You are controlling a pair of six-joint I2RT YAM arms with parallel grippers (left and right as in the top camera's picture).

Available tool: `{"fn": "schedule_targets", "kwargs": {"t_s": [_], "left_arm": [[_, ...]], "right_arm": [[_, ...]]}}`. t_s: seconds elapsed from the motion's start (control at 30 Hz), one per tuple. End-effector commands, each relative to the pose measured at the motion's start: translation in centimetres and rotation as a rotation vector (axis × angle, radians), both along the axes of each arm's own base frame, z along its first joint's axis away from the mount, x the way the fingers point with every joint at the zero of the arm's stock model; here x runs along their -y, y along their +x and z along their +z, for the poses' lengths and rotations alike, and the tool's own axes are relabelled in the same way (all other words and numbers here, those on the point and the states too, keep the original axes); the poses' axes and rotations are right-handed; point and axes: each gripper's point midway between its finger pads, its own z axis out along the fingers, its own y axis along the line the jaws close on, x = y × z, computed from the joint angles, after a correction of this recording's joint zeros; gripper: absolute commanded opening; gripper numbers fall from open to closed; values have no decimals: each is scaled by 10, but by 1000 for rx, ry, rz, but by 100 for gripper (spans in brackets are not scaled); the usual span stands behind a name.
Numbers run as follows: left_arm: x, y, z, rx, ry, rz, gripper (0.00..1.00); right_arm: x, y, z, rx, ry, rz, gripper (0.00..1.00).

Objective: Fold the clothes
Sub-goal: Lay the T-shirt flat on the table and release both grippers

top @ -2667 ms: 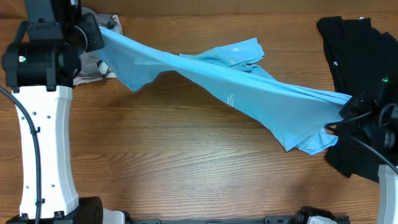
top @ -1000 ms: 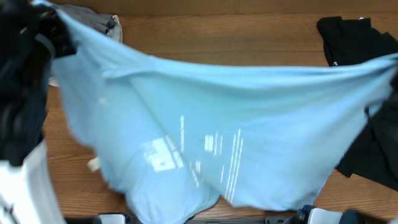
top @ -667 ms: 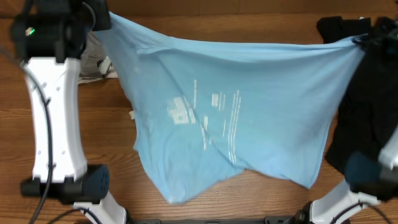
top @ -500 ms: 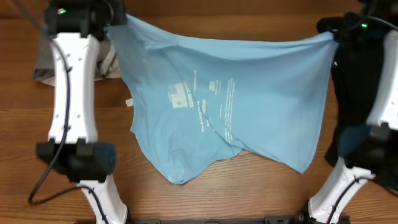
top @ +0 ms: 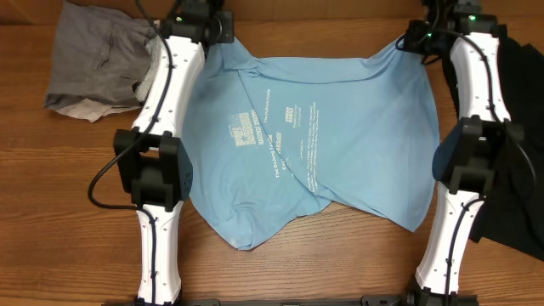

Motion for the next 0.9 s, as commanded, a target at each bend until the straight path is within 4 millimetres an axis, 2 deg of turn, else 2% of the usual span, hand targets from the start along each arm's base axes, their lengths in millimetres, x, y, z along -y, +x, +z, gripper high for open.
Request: {"fn": "schedule_targets", "kwargs": {"t_s": [0.0, 0.13, 0.17, 0.2, 0.23, 0.3, 0.33, 0.37, 0.5, 0.57, 0.63, 0.67, 0.73, 0.77, 0.87], "left_arm": [[-1, 6, -12, -1, -3, 20, 4], [-1, 6, -18, -11, -9, 31, 4], [-1, 6, -18, -11, -10, 31, 4], [-2, 6, -18, -10, -10, 32, 5], [-2, 6, -18, -11, -10, 33, 22], [-3, 6, -19, -14, -9, 34, 64], [-4, 5, -19, -16, -9, 35, 80], [-6, 4, -15, -18, -8, 38, 100], [-12, -3, 13, 0, -11, 45, 100], [-15, -8, 36, 20, -15, 49, 100], [-18, -18, 68, 48, -21, 50, 100], [-19, -23, 79, 56, -23, 50, 100], [-21, -37, 104, 71, -28, 48, 100], [-21, -54, 123, 65, -35, 39, 100], [-19, -84, 145, 34, -49, 15, 100]], "right_arm": [[-6, 14, -17, 27, -10, 14, 4], [0, 35, -23, 94, -14, -47, 5], [1, 41, -20, 118, -5, -61, 28], [1, 44, -18, 132, -3, -65, 55], [3, 49, -12, 160, 7, -81, 78], [9, 52, 2, 188, 9, -96, 100], [12, 51, 9, 195, 11, -104, 100], [20, 48, 29, 211, 14, -123, 100], [35, 31, 83, 244, 12, -152, 100], [38, 16, 115, 255, 9, -161, 100], [39, -4, 147, 257, 8, -169, 100], [39, -12, 156, 256, 8, -170, 100], [34, -36, 181, 240, 8, -170, 100], [30, -57, 194, 217, -9, -148, 100], [23, -91, 212, 171, -9, -142, 100]]}}
